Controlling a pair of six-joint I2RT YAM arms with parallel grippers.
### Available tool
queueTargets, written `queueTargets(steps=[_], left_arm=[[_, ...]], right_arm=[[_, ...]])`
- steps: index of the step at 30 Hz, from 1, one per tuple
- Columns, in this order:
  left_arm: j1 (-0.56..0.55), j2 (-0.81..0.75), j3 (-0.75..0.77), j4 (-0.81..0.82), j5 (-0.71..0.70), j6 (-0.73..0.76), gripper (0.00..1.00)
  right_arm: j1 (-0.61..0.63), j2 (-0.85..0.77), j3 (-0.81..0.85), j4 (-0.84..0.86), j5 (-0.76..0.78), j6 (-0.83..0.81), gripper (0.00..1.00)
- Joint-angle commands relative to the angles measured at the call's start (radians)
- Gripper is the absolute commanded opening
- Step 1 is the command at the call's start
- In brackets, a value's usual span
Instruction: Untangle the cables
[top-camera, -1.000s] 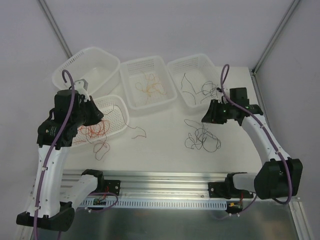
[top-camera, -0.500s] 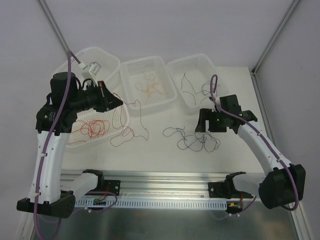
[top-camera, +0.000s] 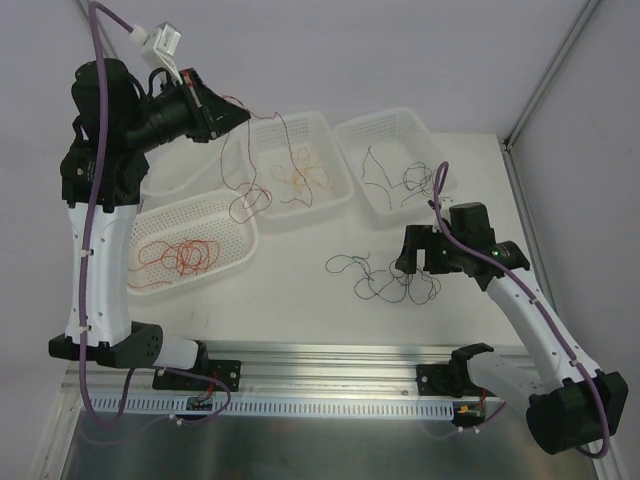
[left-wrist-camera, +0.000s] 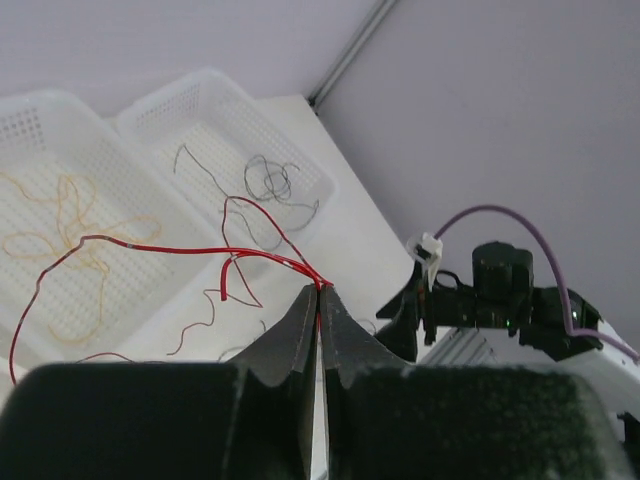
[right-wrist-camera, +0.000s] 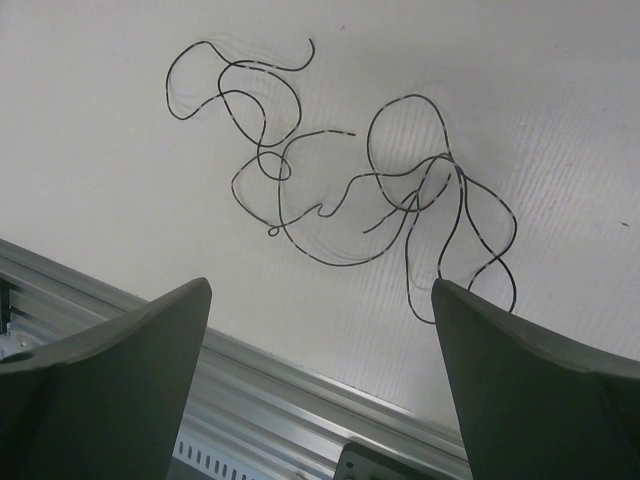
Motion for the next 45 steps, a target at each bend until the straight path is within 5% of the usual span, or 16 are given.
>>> queueTargets(steps=[1, 14, 32, 35, 43, 45], left_arm=[[-0.004, 0.057, 0.150, 0.053, -0.115, -0.038, 0.00], [0.076, 0.263, 0.310, 0.115, -0.704, 0.017, 0.00], [0.328, 0.480, 0.167, 0.313, -0.677, -0.084, 0.01], [0.331, 0.536, 0.129, 0.322, -0.650, -0.058, 0.11], [0.332, 0.467, 0.018, 0.321, -0.648, 0.034, 0.98], [0.334, 0.424, -0.037, 0.321, -0.648, 0.062, 0.99]], right_arm=[[0.005, -0.029, -0.002, -0.006, 0.018, 0.006, 0.97], [0.013, -0.072, -0.042, -0.018, -0.051, -0.014, 0.97], [0.045, -0.020, -0.061, -0.009, -0.076, -0.028, 0.97], [0.048, -0.015, -0.061, -0.013, -0.062, -0.028, 0.97], [0.057, -0.032, -0.055, -0.033, -0.015, -0.025, 0.97], [0.060, -0.035, -0.058, -0.035, 0.004, -0.014, 0.97]])
